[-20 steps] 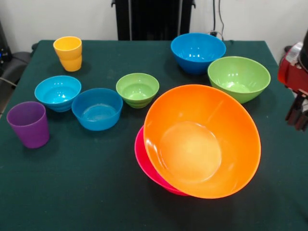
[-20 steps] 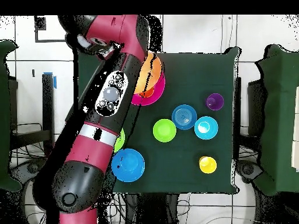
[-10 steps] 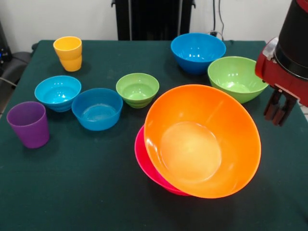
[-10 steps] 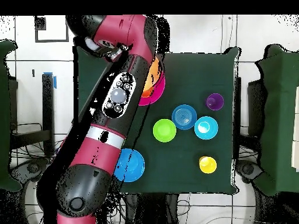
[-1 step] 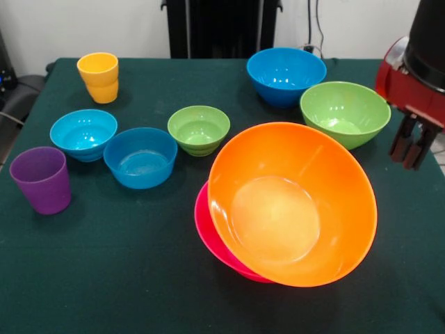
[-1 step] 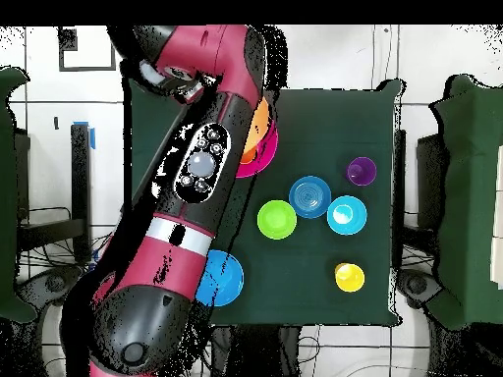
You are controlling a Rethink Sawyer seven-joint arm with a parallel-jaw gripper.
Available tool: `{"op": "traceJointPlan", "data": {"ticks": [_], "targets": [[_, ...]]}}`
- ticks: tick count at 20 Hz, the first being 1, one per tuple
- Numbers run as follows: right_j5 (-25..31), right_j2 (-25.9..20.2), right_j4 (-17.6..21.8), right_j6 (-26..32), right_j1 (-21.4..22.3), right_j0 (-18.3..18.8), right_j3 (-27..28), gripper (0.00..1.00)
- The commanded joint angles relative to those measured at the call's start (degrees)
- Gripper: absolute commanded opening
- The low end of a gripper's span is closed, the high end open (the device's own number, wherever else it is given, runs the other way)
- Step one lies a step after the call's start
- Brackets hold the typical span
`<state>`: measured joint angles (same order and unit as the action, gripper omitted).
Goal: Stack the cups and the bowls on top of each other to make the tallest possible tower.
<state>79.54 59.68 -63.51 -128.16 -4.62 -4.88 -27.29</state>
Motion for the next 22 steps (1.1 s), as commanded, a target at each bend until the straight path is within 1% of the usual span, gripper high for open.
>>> {"op": "traceJointPlan", "data": {"ticks": [1,2,5,6,9,12,16,22], "targets": [[-6.59,-13.56,5.40,1.57,4.12,-6.69,-15.29,0.00],[-10.43,-15.60,4.43,0.61,4.53,-8.35,-19.80,0.00],[-15.65,-18.50,3.34,0.41,6.05,-10.35,-26.45,0.00],[-17.96,-19.44,3.07,0.90,7.18,-11.25,-29.58,0.00],[-21.90,-21.07,3.27,2.13,9.99,-12.85,-35.63,0.00],[-27.20,-23.63,3.15,5.86,12.91,-13.62,-41.95,0.00],[-32.36,-27.38,3.32,10.04,15.63,-13.14,-47.63,0.00],[-36.94,-31.66,5.17,13.47,19.39,-11.79,-53.56,0.00]]}}
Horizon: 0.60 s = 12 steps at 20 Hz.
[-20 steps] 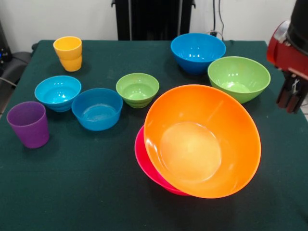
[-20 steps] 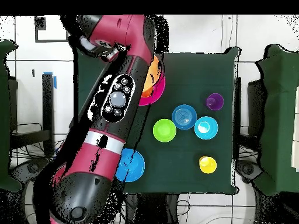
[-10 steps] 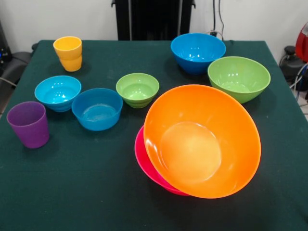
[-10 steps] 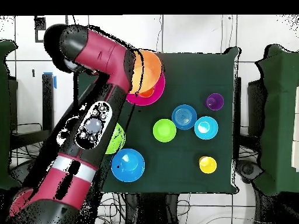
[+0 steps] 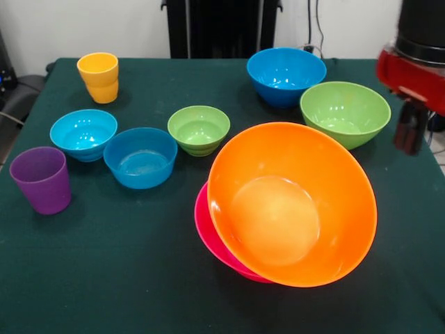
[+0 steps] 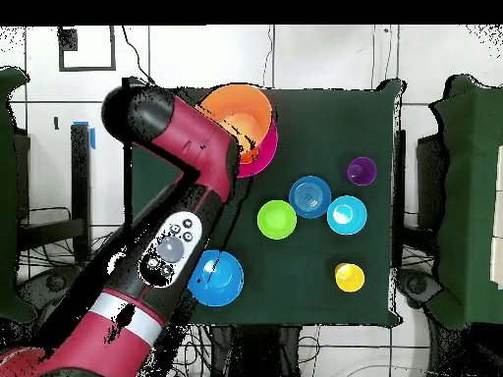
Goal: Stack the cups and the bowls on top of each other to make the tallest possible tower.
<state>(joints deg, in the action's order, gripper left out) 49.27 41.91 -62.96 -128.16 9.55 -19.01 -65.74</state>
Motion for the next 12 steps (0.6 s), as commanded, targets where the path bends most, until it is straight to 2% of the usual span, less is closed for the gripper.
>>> {"op": "traceJointPlan", "data": {"ticks": [1,8,12], "targets": [[-7.17,-14.49,5.09,13.55,5.76,2.55,-15.69,0.00],[-9.55,-19.63,6.86,13.13,11.12,2.98,-22.14,0.00],[-11.18,-21.08,7.08,8.42,13.52,1.25,-24.96,0.00]]}}
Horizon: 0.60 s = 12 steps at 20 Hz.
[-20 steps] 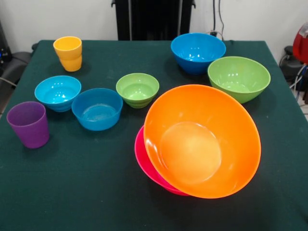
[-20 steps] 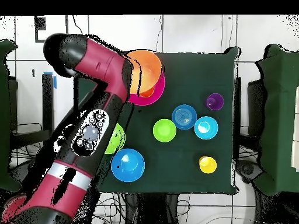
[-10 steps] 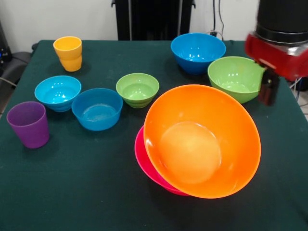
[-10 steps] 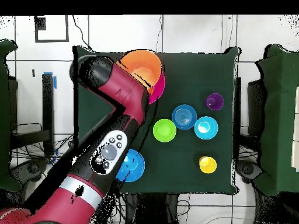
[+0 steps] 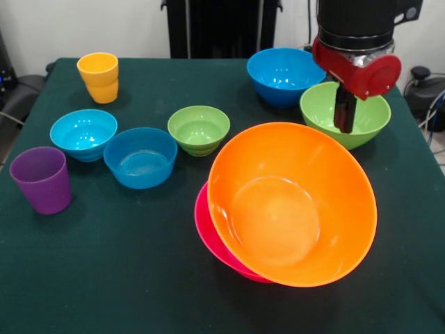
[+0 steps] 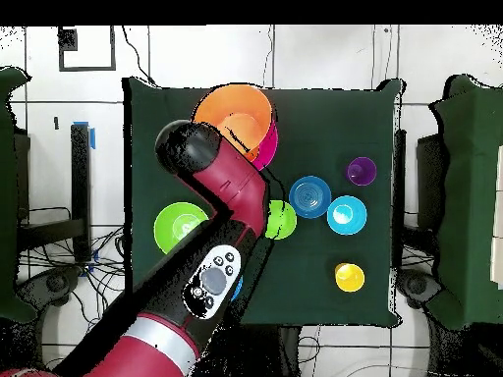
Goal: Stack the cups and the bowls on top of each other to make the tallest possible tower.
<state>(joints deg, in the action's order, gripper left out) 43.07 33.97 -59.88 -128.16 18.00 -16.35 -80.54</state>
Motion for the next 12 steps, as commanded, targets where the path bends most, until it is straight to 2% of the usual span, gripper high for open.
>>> {"op": "traceJointPlan", "data": {"ticks": [1,6,12], "targets": [[-5.21,-13.43,4.25,7.55,5.49,-1.63,-10.52,0.00],[-7.62,-15.21,4.70,4.68,7.62,-2.57,-13.32,0.00],[-10.12,-17.16,6.72,5.14,8.12,-0.58,-14.43,0.00]]}}
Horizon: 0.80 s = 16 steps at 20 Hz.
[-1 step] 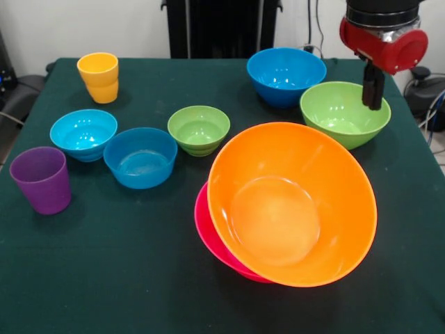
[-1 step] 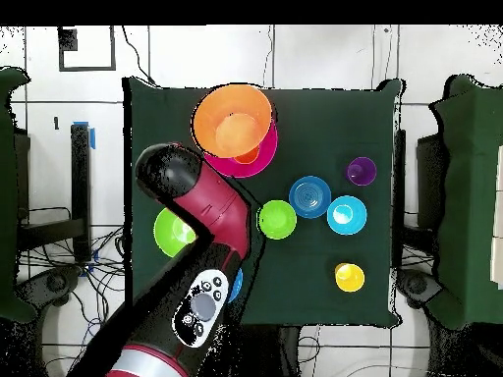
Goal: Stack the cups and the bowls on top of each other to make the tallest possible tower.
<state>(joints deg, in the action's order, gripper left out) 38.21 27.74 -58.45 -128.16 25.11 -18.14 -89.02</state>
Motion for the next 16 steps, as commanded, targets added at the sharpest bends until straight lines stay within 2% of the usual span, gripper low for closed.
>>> {"op": "traceJointPlan", "data": {"ticks": [1,13,16], "targets": [[-5.45,-11.16,5.73,5.26,0.98,1.63,-5.89,0.00],[-5.61,-15.78,10.93,5.74,1.57,6.55,-4.94,0.00],[-5.98,-16.83,11.70,4.79,1.94,6.76,-5.07,0.00]]}}
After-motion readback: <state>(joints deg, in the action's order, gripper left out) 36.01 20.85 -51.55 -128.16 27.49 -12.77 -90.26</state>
